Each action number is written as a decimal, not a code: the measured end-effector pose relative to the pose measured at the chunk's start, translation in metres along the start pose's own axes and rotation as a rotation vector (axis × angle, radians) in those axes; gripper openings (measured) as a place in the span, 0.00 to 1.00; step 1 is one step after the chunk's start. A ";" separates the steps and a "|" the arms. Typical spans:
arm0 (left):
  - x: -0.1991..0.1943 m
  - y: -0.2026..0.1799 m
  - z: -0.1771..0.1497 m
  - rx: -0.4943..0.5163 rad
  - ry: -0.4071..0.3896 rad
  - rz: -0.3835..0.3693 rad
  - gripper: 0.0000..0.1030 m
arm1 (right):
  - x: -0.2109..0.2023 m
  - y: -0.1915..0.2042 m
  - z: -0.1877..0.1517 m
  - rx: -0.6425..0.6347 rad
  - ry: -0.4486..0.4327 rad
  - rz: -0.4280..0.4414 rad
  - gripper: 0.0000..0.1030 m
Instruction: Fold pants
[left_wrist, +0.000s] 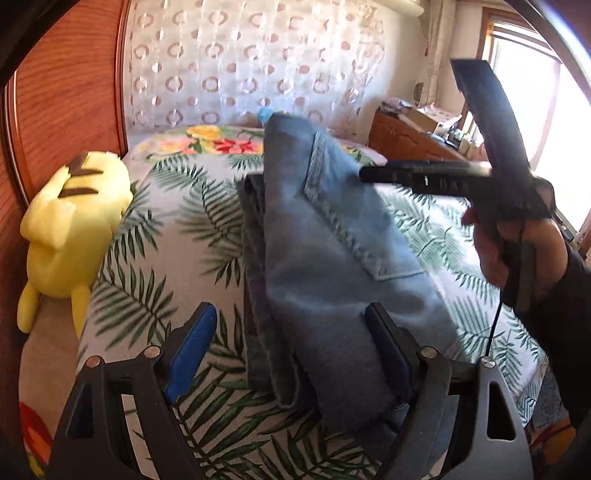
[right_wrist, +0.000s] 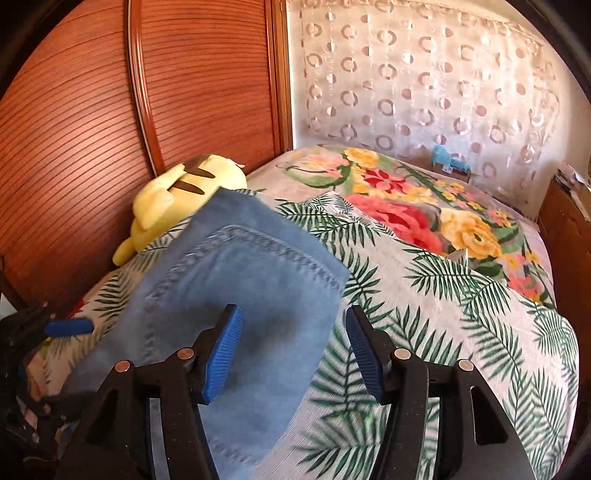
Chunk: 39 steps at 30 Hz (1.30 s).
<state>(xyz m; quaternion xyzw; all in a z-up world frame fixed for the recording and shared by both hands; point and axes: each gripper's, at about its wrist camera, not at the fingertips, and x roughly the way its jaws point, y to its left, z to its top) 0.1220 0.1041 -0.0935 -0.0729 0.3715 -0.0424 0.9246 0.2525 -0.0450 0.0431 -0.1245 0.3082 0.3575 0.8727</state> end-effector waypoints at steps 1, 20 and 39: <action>0.002 0.000 -0.002 0.002 0.008 0.004 0.81 | 0.006 -0.001 0.003 0.001 0.002 0.003 0.60; 0.016 0.000 -0.009 -0.035 0.039 -0.032 0.81 | 0.071 -0.036 0.010 0.105 0.067 0.210 0.79; -0.011 0.002 0.003 -0.002 -0.031 -0.122 0.17 | 0.059 -0.013 0.037 0.059 -0.020 0.279 0.27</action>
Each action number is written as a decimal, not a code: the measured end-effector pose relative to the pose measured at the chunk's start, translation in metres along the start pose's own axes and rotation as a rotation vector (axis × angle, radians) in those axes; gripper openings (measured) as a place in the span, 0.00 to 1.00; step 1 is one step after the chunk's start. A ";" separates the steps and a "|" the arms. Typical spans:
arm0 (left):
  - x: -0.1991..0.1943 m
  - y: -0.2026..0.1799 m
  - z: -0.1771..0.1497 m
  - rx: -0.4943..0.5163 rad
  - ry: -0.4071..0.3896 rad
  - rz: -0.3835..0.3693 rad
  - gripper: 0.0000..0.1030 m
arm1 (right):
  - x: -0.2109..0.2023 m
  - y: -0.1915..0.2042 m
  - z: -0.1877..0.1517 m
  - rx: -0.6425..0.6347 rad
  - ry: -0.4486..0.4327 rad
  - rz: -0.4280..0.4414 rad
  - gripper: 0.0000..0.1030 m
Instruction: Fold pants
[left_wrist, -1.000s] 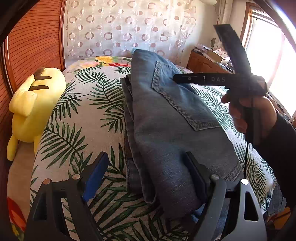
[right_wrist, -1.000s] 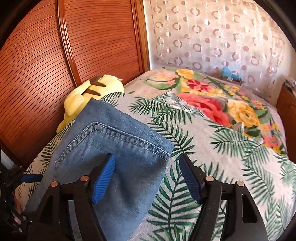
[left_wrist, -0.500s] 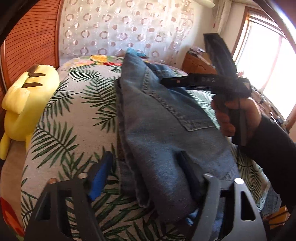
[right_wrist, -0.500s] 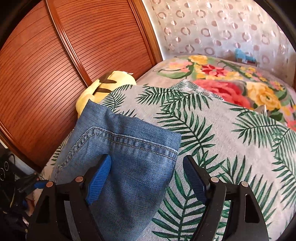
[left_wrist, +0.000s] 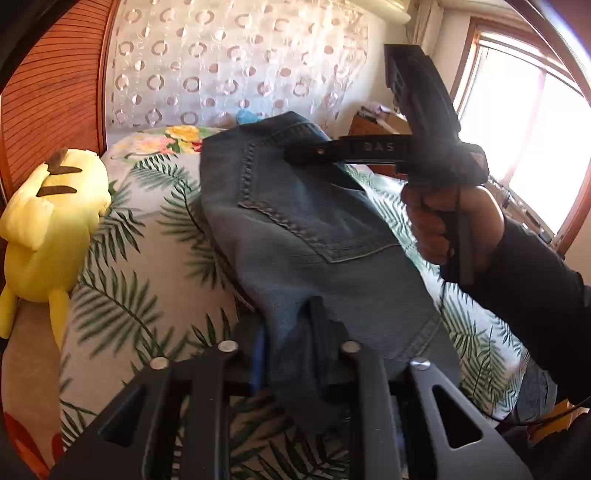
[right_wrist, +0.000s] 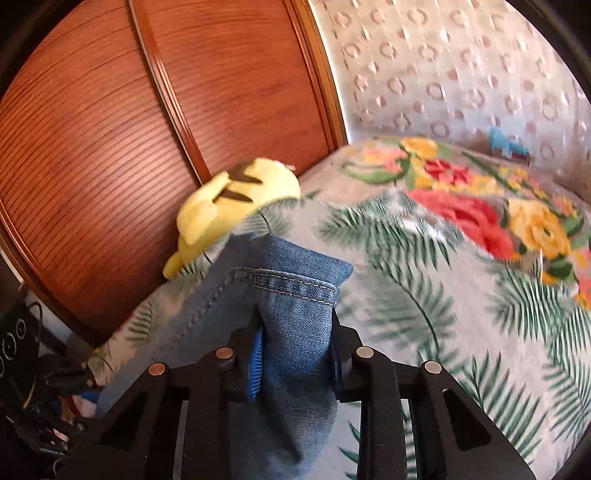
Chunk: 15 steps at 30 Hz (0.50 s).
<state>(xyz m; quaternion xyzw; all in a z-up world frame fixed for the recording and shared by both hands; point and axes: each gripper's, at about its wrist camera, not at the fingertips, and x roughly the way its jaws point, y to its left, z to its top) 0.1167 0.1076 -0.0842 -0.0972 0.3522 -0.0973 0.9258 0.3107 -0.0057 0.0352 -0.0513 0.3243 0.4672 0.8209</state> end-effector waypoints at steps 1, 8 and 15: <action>-0.002 0.004 0.004 -0.004 -0.009 0.005 0.17 | 0.001 0.005 0.006 -0.009 -0.014 0.002 0.27; -0.002 0.051 0.031 -0.018 -0.035 0.058 0.15 | 0.040 0.026 0.043 -0.039 -0.037 0.000 0.26; 0.007 0.108 0.067 -0.006 -0.046 0.136 0.15 | 0.096 0.026 0.077 0.001 -0.058 -0.004 0.26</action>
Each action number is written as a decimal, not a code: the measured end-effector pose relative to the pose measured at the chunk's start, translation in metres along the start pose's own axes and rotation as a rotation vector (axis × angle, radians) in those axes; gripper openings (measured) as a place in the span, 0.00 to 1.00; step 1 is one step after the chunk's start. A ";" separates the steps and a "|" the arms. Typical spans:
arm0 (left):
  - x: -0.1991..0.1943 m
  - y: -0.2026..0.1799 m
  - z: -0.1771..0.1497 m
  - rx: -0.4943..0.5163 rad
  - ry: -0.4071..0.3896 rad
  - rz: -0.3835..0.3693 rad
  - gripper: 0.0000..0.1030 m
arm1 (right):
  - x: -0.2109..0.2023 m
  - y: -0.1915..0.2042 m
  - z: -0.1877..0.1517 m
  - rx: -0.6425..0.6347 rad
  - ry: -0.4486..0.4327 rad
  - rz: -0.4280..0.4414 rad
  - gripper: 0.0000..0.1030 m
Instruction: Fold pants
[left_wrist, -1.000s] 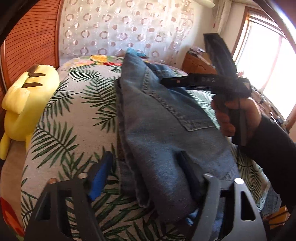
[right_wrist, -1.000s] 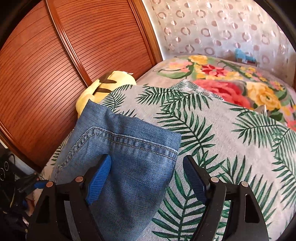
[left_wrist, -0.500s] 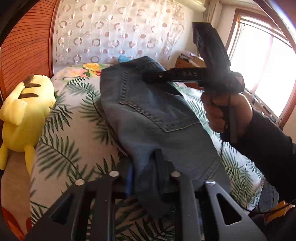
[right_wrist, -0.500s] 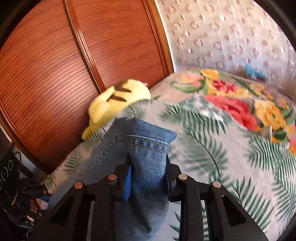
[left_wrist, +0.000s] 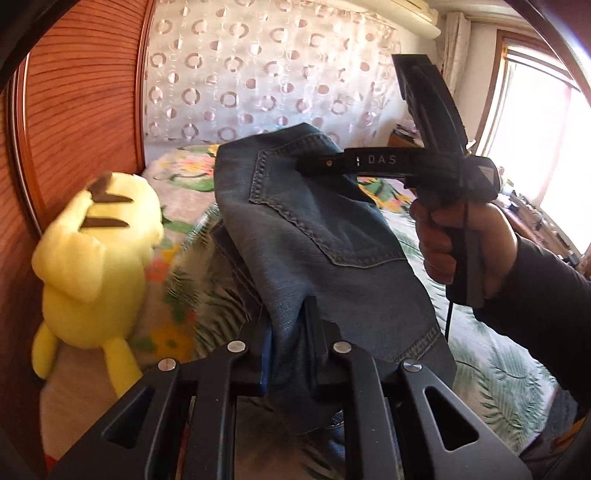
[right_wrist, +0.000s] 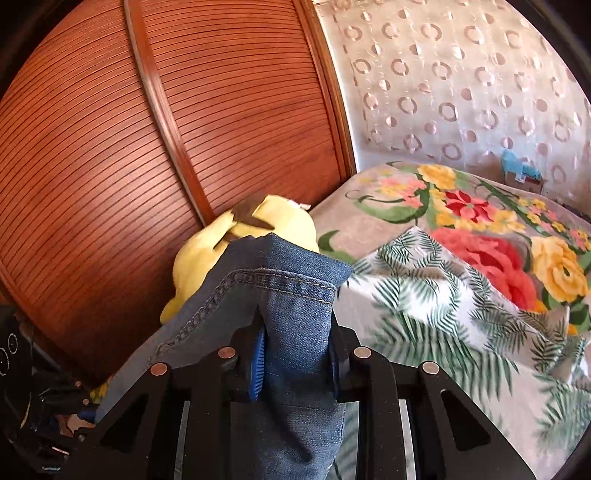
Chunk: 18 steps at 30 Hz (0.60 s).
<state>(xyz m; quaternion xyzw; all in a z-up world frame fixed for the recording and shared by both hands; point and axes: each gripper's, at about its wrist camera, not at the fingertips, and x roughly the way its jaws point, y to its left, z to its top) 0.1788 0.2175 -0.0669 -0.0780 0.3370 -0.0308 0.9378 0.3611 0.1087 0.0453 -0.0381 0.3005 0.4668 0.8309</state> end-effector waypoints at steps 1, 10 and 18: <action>0.004 0.006 0.004 0.000 0.002 0.011 0.15 | 0.009 -0.001 0.004 0.007 -0.004 -0.006 0.26; 0.040 0.047 0.037 -0.019 0.010 0.027 0.15 | 0.080 -0.014 0.024 0.113 -0.040 -0.087 0.26; 0.056 0.050 0.038 0.004 0.050 0.046 0.15 | 0.098 -0.032 0.023 0.119 0.005 -0.109 0.43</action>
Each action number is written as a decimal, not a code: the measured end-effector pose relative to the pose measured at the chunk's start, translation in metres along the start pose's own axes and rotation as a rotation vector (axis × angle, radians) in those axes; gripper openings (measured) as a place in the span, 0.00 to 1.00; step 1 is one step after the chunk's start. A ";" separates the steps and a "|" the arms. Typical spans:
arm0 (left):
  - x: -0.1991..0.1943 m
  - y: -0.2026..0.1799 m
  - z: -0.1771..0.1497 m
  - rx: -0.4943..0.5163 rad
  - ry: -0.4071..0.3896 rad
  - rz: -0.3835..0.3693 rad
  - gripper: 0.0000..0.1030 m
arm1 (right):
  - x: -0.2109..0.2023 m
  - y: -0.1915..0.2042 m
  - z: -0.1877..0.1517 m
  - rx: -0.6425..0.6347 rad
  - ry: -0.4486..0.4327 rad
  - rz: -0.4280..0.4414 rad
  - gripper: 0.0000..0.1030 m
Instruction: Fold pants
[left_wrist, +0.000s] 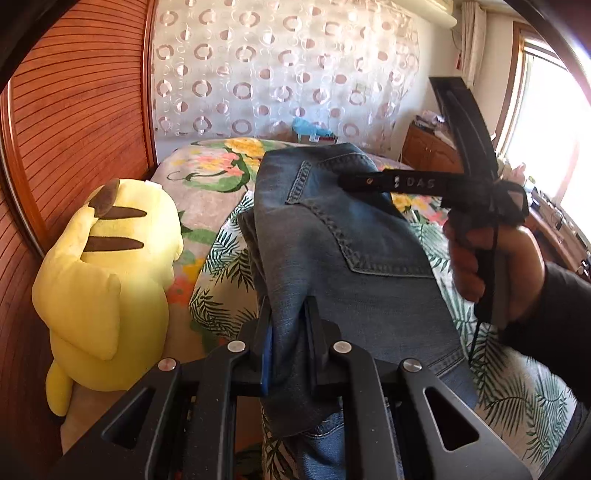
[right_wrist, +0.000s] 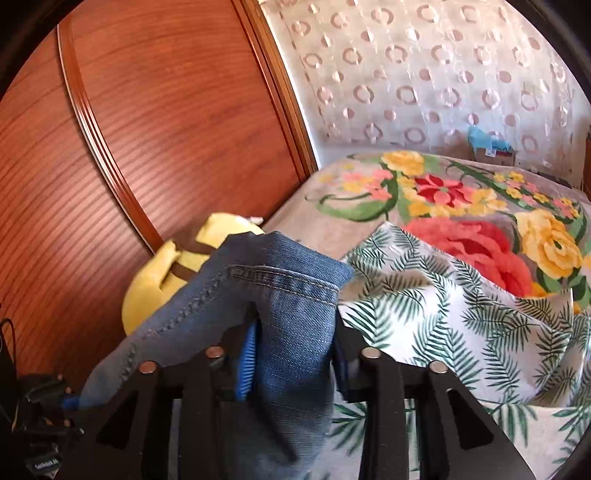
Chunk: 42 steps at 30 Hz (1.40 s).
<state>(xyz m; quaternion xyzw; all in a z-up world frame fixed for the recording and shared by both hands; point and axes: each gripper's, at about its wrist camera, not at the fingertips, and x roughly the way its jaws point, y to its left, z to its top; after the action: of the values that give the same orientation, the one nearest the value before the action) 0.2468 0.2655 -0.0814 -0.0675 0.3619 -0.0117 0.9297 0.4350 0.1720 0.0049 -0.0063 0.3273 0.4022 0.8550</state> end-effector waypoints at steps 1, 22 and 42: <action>0.001 0.000 -0.001 0.000 0.003 0.003 0.15 | -0.001 -0.003 0.002 -0.016 0.007 -0.011 0.45; -0.028 -0.020 -0.003 -0.041 -0.066 0.123 0.18 | -0.057 0.012 -0.023 -0.181 0.006 -0.079 0.48; -0.083 -0.070 -0.005 0.006 -0.149 0.157 0.68 | -0.185 0.014 -0.095 -0.143 -0.065 -0.091 0.48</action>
<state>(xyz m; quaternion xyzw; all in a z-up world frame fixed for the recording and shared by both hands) 0.1841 0.2016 -0.0203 -0.0367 0.2958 0.0649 0.9523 0.2871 0.0291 0.0388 -0.0693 0.2692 0.3853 0.8799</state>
